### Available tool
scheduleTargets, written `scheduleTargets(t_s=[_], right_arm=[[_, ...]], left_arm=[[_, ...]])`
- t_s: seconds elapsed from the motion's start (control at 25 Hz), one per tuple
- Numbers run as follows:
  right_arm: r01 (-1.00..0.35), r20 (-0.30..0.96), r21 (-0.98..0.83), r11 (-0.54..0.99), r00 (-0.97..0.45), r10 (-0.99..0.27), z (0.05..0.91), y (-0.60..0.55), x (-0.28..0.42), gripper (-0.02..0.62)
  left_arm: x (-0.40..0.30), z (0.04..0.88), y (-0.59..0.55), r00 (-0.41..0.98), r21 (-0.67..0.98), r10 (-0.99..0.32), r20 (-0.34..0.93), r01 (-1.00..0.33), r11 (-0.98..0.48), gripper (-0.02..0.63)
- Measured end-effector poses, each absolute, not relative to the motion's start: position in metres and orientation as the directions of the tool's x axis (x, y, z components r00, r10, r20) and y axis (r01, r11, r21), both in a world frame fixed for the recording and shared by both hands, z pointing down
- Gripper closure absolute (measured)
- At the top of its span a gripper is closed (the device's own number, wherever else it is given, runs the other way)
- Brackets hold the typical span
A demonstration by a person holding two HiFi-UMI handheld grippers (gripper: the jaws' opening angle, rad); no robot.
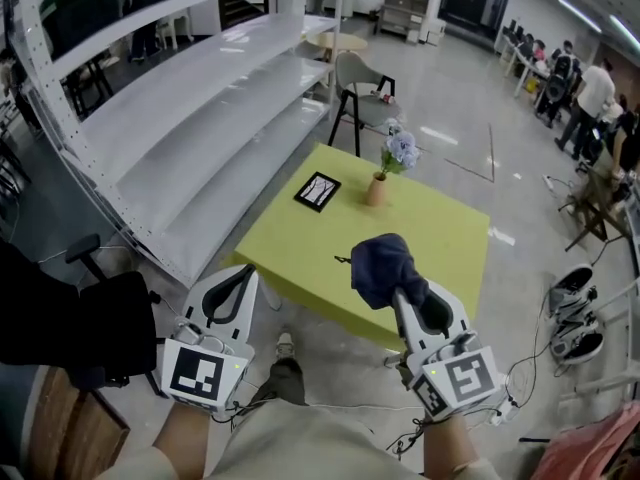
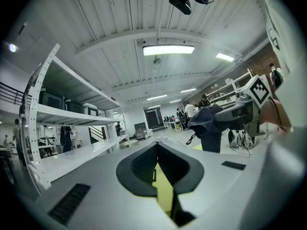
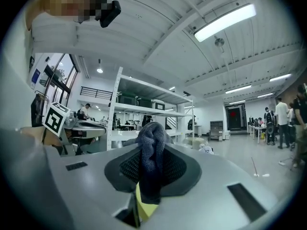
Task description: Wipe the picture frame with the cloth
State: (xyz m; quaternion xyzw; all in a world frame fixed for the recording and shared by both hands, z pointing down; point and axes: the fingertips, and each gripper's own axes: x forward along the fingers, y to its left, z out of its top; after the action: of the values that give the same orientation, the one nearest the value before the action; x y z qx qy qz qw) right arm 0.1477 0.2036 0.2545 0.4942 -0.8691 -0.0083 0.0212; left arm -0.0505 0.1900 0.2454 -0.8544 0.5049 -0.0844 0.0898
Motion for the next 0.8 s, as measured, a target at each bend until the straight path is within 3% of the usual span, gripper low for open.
scheduleTargets(t_s=[0.8], right_arm=[[-0.9, 0.15, 0.025, 0.436, -0.428, -0.891, 0.239, -0.05, 0.058, 0.529]], left_arm=[[-0.114, 0.235, -0.08, 0.607, -0.194, -0.786, 0.115, -0.763, -0.617, 0.6]])
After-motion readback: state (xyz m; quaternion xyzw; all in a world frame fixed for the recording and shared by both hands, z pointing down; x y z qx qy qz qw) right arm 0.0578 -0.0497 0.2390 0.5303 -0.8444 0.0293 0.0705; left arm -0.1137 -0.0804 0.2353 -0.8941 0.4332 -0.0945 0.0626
